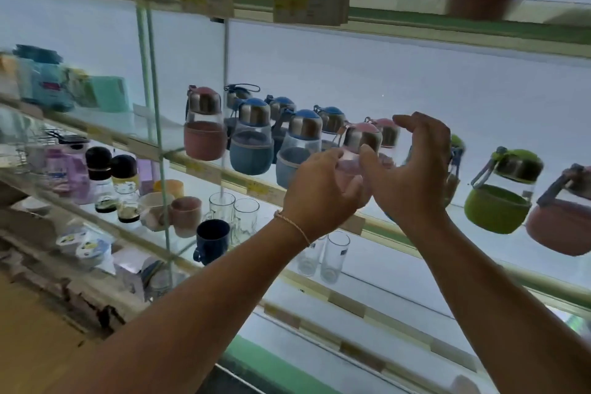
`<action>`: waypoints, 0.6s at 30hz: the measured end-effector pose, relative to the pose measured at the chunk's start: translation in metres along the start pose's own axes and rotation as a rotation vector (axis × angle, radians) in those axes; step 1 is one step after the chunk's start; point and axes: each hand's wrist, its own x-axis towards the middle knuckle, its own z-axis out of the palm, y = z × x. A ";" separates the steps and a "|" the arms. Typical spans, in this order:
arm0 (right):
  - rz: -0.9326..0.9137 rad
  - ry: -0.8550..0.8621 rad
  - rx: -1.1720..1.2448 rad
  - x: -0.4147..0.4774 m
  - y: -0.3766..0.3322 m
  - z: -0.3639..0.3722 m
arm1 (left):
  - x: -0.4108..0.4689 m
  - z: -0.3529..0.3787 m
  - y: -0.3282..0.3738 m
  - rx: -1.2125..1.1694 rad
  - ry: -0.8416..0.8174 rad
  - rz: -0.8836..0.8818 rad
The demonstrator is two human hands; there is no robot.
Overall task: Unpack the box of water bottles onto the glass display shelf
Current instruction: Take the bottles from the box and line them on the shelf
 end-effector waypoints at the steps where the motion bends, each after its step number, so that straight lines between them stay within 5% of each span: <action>1: -0.010 -0.015 0.015 -0.004 -0.010 0.011 | -0.002 -0.014 -0.008 0.015 0.011 0.004; 18: -0.061 -0.456 0.317 -0.105 -0.203 0.217 | -0.075 -0.280 -0.167 0.277 0.115 -0.400</action>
